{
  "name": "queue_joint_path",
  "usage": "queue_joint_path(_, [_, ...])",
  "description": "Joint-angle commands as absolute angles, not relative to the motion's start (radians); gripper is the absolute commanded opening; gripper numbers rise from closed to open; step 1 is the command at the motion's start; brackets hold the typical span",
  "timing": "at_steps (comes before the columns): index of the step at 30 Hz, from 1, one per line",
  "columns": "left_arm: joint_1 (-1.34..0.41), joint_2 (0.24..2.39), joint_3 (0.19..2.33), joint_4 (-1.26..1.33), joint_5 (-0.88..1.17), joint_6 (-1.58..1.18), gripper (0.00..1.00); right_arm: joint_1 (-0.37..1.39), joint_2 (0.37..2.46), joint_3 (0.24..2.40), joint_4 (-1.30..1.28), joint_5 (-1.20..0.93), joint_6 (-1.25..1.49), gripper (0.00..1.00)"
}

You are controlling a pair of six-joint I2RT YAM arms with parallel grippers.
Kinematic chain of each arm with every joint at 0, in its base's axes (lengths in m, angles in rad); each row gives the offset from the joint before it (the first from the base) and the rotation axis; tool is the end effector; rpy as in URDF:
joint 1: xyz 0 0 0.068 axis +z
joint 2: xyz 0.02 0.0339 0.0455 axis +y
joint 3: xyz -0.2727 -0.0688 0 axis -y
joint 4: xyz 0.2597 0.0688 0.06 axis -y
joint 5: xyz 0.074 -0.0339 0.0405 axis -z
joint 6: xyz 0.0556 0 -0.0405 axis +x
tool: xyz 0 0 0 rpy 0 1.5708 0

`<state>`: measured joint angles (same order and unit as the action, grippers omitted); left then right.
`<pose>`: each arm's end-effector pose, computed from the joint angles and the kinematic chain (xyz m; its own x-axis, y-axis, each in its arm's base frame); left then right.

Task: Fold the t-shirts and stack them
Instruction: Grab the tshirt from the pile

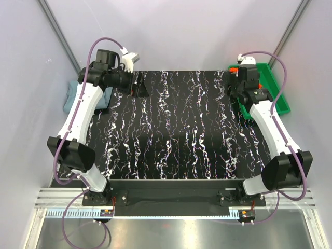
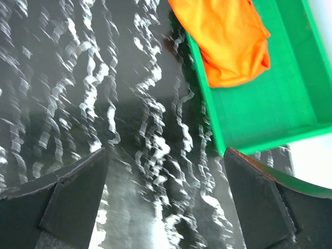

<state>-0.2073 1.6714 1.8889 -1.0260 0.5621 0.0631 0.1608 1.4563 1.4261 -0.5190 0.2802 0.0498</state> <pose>0.3576 -0.1055 0.4119 -0.6727 0.1960 -0.7135 0.5779 0.7414 -0.3412 0.3568 0.0423 0.3700 -0.5107 -0.0344 -0.8591 0.1045 0.9893 -0.1017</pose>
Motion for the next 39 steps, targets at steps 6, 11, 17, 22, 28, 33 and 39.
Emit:
queue_joint_path(6, [-0.209,1.706,1.933,-1.052,0.716,0.006,0.99,0.158,1.462,1.535,-0.575,0.425,-0.229,1.00])
queue_joint_path(11, [-0.206,1.753,1.878,-0.930,0.506,-0.075,0.99,0.153,1.604,1.718,-0.670,0.364,-0.134,1.00])
queue_joint_path(17, [-0.103,1.720,1.753,-0.773,0.589,-0.224,0.99,0.074,1.820,1.847,-0.574,0.250,-0.115,0.93])
queue_joint_path(22, [-0.005,1.714,1.707,-0.814,0.605,-0.302,0.99,0.006,1.999,1.989,-0.594,0.197,-0.061,0.90])
queue_joint_path(28, [0.081,1.703,1.745,-0.891,0.592,-0.154,0.99,-0.086,2.242,2.259,-0.623,0.127,-0.064,0.88])
queue_joint_path(33, [0.084,1.730,1.818,-0.946,0.583,-0.042,0.99,-0.100,2.327,2.362,-0.598,0.062,-0.086,0.88])
queue_joint_path(39, [0.084,1.707,1.757,-0.922,0.568,-0.012,0.99,-0.101,2.439,2.467,-0.646,-0.132,-0.032,0.86])
